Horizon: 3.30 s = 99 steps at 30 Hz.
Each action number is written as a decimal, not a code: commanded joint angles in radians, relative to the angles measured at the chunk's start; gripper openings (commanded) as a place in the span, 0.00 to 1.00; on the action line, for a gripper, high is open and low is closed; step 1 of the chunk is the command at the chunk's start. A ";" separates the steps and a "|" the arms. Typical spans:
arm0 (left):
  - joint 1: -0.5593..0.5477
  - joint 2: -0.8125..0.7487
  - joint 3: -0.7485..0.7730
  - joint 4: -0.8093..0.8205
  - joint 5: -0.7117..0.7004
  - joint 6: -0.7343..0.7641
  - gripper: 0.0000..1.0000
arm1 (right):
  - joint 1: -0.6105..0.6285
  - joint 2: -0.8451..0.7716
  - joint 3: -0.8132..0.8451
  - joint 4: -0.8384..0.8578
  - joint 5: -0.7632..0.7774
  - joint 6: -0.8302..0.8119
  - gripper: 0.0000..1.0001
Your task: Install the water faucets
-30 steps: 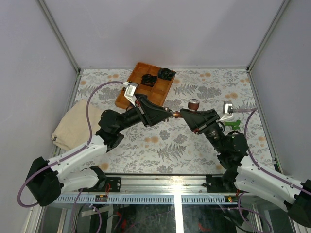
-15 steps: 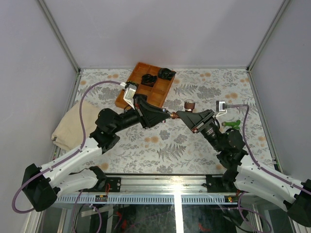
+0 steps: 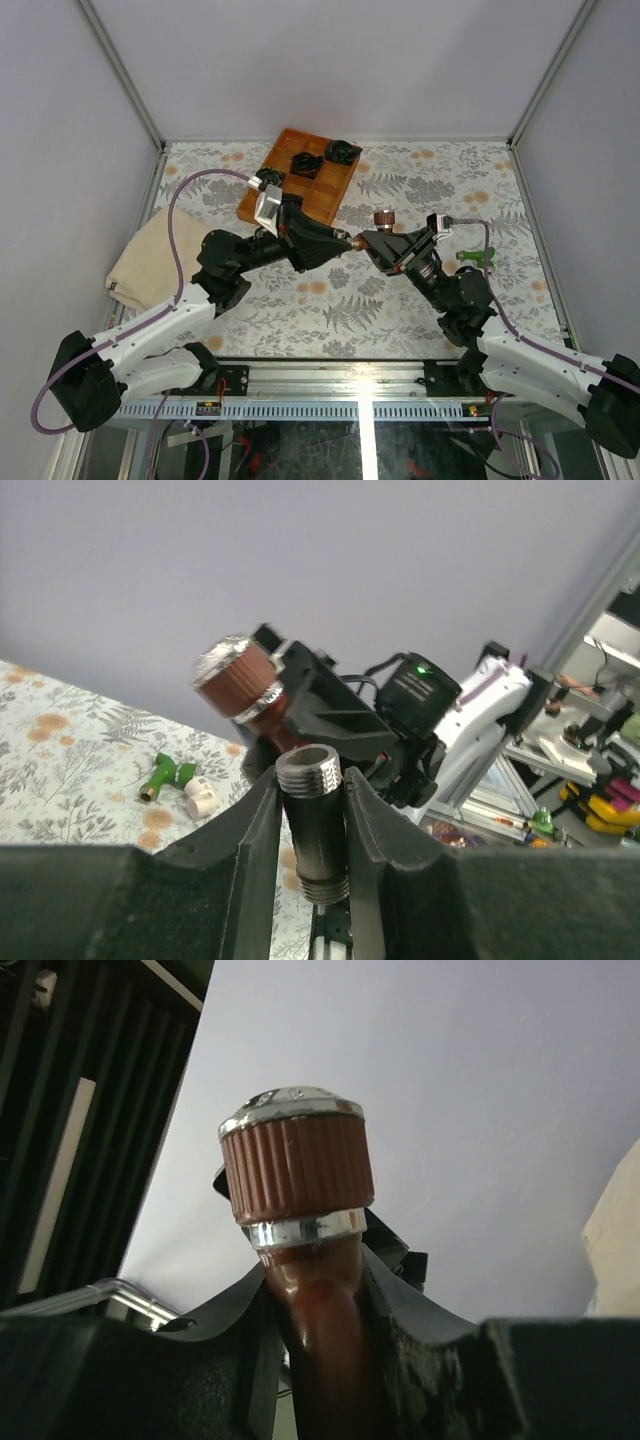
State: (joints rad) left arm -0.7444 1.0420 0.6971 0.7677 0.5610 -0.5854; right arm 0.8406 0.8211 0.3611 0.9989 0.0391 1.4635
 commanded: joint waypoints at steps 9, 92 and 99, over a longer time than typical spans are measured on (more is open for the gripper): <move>-0.042 -0.005 -0.057 0.223 0.072 0.061 0.00 | 0.026 0.091 0.000 -0.063 -0.135 0.159 0.00; -0.119 0.567 -0.414 0.286 -0.121 -0.675 0.00 | -0.363 0.147 -0.038 -1.088 -0.509 -0.877 0.88; -0.121 0.670 -0.395 0.355 -0.135 -0.679 0.00 | -0.363 0.191 -0.056 -1.014 -0.518 -0.896 0.80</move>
State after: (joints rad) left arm -0.8577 1.6810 0.2756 0.9894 0.4416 -1.2560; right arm 0.4820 1.0004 0.3119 -0.0799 -0.4507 0.5995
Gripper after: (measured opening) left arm 0.251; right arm 0.807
